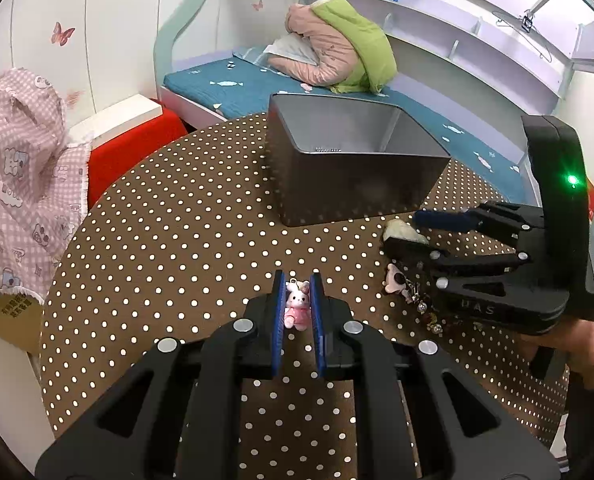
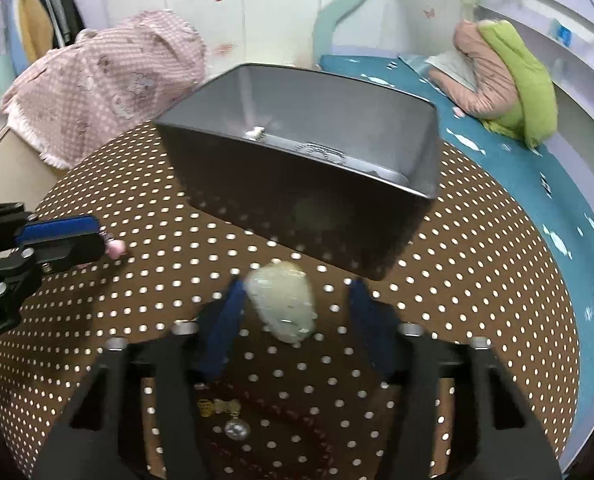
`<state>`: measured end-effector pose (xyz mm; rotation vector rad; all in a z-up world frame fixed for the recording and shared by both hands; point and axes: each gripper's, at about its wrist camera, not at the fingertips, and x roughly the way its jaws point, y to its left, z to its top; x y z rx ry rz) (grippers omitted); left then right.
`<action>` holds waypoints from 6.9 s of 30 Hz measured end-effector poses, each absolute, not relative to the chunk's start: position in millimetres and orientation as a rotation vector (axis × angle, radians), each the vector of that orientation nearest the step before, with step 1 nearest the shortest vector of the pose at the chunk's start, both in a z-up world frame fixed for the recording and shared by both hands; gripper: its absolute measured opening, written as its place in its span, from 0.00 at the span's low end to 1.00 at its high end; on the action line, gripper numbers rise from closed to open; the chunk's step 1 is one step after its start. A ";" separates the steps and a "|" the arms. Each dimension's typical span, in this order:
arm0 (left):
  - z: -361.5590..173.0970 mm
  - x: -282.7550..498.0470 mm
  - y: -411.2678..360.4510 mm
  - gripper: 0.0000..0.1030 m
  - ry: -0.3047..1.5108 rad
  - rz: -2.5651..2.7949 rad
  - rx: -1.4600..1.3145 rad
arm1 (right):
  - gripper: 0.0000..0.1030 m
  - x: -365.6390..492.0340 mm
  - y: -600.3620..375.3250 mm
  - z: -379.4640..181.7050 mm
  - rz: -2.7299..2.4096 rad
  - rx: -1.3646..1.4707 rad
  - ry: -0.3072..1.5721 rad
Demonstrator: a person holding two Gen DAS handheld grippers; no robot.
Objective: Organize jewelry
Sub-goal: 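Carry the bunny charm and jade pendant over the grey box with both tools, then open both tools to drop the charm and pendant into the box, then withdraw both tools from the box toward the red bead bracelet, then grasp the white charm with the left tool while the right tool grasps the red bracelet, then carry the white charm and red bracelet over the grey box and open both tools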
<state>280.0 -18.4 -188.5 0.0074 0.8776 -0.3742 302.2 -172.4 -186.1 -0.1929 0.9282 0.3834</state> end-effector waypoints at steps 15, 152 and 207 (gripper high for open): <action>-162.4 281.5 -18.9 0.12 0.821 -0.377 -0.012 | 0.26 275.6 -189.5 -154.5 0.406 -0.080 0.882; -222.9 300.4 -105.1 0.21 0.960 -0.400 0.105 | 0.89 241.0 -251.0 -172.1 0.275 0.029 0.986; -43.7 318.7 -39.4 0.21 0.591 -0.371 -0.004 | 0.06 285.0 -185.9 -21.1 0.321 -0.251 0.589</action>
